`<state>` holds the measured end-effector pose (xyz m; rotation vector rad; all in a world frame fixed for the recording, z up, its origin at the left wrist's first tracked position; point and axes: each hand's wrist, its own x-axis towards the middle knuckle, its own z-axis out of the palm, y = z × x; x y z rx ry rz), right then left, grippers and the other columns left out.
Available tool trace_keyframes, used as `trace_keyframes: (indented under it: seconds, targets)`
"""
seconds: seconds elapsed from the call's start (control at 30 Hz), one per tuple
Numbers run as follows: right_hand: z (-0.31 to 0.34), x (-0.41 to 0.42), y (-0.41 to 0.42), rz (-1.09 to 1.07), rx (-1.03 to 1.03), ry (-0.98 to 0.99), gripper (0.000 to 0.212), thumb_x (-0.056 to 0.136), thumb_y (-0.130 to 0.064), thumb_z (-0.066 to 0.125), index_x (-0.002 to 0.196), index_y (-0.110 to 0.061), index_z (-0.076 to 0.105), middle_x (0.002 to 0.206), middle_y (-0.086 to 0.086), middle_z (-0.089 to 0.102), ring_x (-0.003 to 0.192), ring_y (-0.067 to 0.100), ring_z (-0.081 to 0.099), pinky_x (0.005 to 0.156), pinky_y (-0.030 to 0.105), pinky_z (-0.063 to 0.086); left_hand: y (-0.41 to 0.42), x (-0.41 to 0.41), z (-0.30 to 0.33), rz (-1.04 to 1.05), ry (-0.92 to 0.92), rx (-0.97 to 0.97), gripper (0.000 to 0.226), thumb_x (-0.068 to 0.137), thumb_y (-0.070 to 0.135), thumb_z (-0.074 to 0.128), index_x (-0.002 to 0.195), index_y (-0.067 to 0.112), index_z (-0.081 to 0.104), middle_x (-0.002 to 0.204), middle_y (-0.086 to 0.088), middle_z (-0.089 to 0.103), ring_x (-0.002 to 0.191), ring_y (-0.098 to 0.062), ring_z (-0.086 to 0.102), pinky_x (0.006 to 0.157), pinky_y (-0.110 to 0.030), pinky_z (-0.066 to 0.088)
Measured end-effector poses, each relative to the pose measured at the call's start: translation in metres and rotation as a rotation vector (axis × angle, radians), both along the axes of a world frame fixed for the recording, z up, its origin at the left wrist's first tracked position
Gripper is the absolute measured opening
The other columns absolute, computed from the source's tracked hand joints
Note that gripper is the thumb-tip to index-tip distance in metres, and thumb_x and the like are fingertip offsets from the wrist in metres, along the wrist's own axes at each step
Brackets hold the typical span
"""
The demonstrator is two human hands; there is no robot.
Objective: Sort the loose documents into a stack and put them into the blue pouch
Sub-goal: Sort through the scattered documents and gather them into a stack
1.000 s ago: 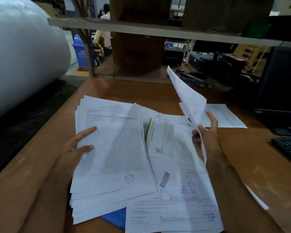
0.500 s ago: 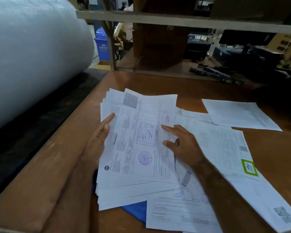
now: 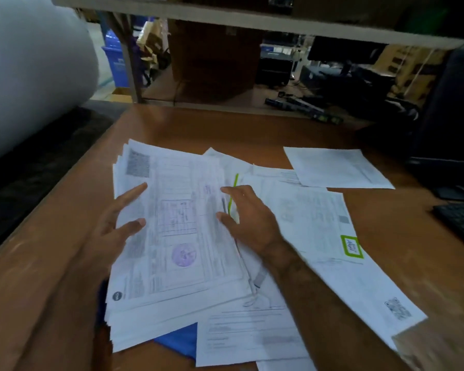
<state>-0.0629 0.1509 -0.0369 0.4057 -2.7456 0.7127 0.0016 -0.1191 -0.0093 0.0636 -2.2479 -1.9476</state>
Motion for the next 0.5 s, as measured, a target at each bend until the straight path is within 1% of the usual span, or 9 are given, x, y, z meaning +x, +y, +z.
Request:
trace_keyframes:
  seconds: [0.1,0.17,0.23,0.27,0.3,0.37,0.4,0.47,0.5]
  targets:
    - [-0.006,0.008,0.04,-0.29,0.34,-0.192,0.076,0.091,-0.078,0.039,0.152,-0.033,0.035,0.16,0.0,0.035,0.144,0.029,0.035,0.107,0.052,0.032,-0.007,-0.013,-0.014,-0.051,-0.035,-0.016,0.054,0.098,0.014,0.061,0.139,0.049,0.056,0.135,0.028,0.051,0.139,-0.009,0.042,0.119,-0.051,0.032]
    - [-0.01,0.017,0.056,-0.391,0.4,-0.334,0.088,0.088,-0.086,0.023,0.158,-0.033,0.023,0.166,0.003,0.025,0.149,0.033,0.025,0.112,0.059,0.023,-0.005,-0.017,-0.018,-0.056,-0.022,-0.029,0.054,0.099,0.014,0.06,0.137,0.052,0.056,0.131,0.033,0.055,0.137,-0.005,0.047,0.113,-0.046,0.038]
    - [-0.012,0.019,0.058,-0.477,0.42,-0.347,0.091,0.088,-0.086,0.017,0.159,-0.029,0.021,0.165,0.008,0.027,0.147,0.036,0.026,0.112,0.062,0.019,0.0,-0.017,-0.019,-0.101,0.005,0.013,0.053,0.1,0.004,0.056,0.134,0.045,0.06,0.117,0.04,0.064,0.119,0.008,0.06,0.099,-0.036,0.05]
    - [-0.011,0.019,0.057,-0.506,0.434,-0.334,0.092,0.089,-0.085,0.017,0.159,-0.026,0.024,0.162,0.01,0.031,0.144,0.037,0.029,0.111,0.061,0.02,0.002,-0.016,-0.018,-0.102,0.013,0.035,0.053,0.1,-0.001,0.054,0.134,0.039,0.062,0.119,0.037,0.066,0.116,0.006,0.063,0.094,-0.033,0.056]
    - [-0.007,0.019,0.055,-0.51,0.445,-0.322,0.092,0.089,-0.084,0.018,0.158,-0.024,0.027,0.159,0.01,0.035,0.142,0.037,0.031,0.11,0.06,0.022,0.0,-0.017,-0.022,-0.102,0.03,0.035,0.052,0.099,-0.004,0.054,0.135,0.033,0.064,0.127,0.028,0.067,0.119,-0.002,0.064,0.093,-0.032,0.059]
    - [-0.002,0.018,0.057,-0.44,0.444,-0.334,0.089,0.091,-0.083,0.023,0.157,-0.024,0.028,0.157,0.008,0.037,0.141,0.035,0.031,0.109,0.059,0.024,-0.004,-0.019,-0.029,-0.096,0.043,0.039,0.049,0.099,-0.005,0.054,0.136,0.024,0.065,0.137,0.011,0.066,0.126,-0.017,0.063,0.095,-0.031,0.057]
    - [0.002,0.017,0.061,-0.384,0.435,-0.357,0.087,0.091,-0.082,0.026,0.158,-0.026,0.026,0.159,0.006,0.034,0.143,0.034,0.029,0.11,0.06,0.023,-0.007,-0.02,-0.032,-0.099,0.043,0.047,0.048,0.099,-0.006,0.054,0.137,0.021,0.065,0.139,0.006,0.065,0.126,-0.02,0.063,0.095,-0.032,0.056]
    - [0.012,0.019,0.073,-0.263,0.401,-0.47,0.085,0.092,-0.078,0.036,0.16,-0.03,0.019,0.167,0.0,0.021,0.15,0.032,0.02,0.113,0.063,0.019,-0.007,-0.019,-0.032,-0.107,0.056,0.044,0.047,0.099,-0.007,0.053,0.138,0.016,0.063,0.14,0.001,0.065,0.124,-0.018,0.064,0.092,-0.027,0.058]
    - [0.018,0.021,0.081,-0.203,0.365,-0.529,0.082,0.092,-0.073,0.045,0.159,-0.032,0.02,0.168,-0.003,0.018,0.152,0.028,0.018,0.114,0.063,0.018,-0.004,-0.018,-0.029,-0.114,0.063,0.038,0.046,0.098,-0.008,0.052,0.137,0.015,0.063,0.139,0.001,0.064,0.121,-0.014,0.065,0.088,-0.022,0.059]
